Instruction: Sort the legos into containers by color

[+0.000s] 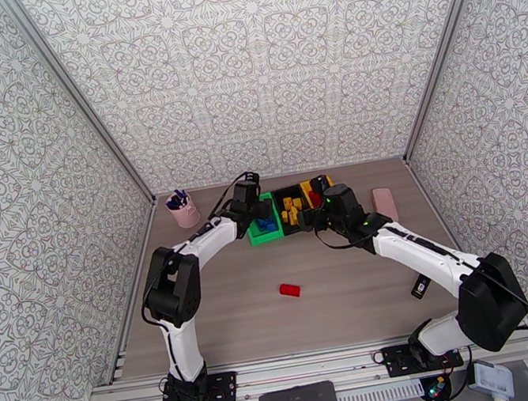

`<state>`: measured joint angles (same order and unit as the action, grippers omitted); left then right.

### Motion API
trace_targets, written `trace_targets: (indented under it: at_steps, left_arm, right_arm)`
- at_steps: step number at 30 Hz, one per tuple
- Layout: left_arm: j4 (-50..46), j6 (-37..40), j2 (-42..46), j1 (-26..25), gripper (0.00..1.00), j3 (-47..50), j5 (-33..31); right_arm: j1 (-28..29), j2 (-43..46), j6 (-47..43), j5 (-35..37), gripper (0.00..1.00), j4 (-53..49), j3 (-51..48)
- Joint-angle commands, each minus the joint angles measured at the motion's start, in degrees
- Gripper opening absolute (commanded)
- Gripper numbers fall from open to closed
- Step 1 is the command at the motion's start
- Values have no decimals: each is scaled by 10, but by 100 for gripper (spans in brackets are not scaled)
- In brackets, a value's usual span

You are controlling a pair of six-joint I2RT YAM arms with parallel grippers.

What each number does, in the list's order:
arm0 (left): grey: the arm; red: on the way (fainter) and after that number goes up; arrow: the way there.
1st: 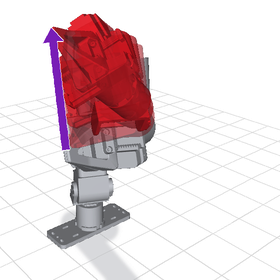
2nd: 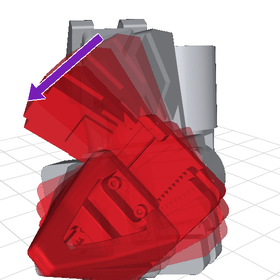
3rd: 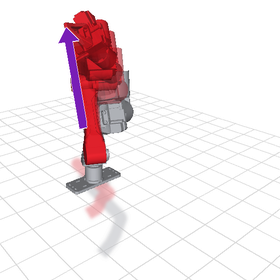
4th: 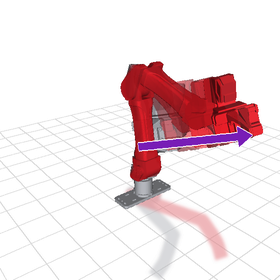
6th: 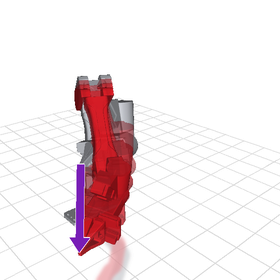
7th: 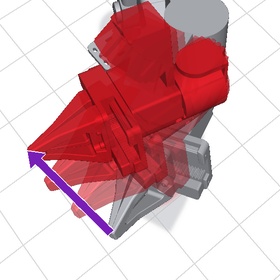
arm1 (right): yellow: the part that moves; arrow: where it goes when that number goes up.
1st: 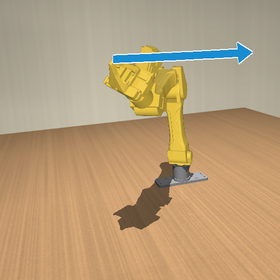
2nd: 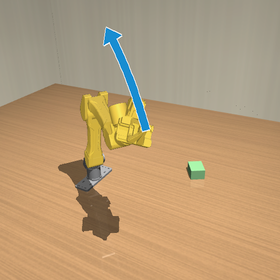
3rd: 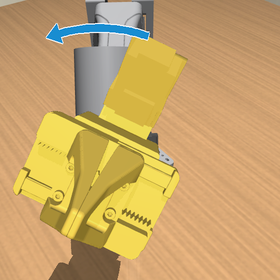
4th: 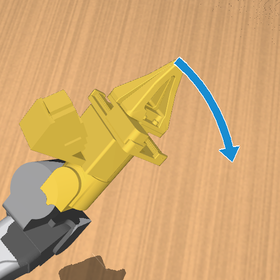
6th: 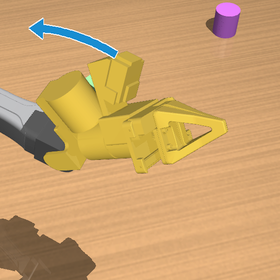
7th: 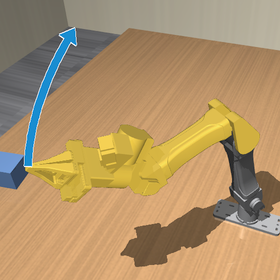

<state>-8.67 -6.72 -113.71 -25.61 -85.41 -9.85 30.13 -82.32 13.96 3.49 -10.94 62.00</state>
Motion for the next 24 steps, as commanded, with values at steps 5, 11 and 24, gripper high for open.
trace_targets:
  at_steps: [5, 11, 24]
  left_arm:
    - [16, 0, 64, 2, 87, 29, 15]
    - [43, -3, 163, -3, 96, 123, 31]
    - [-20, 116, 482, -54, 99, 367, 146]
  right_arm:
    - [-3, 15, -45, -64, 89, -10, -9]
    - [-3, 26, -77, -94, 89, -16, -20]
    - [6, 48, -161, -136, 89, -64, -44]
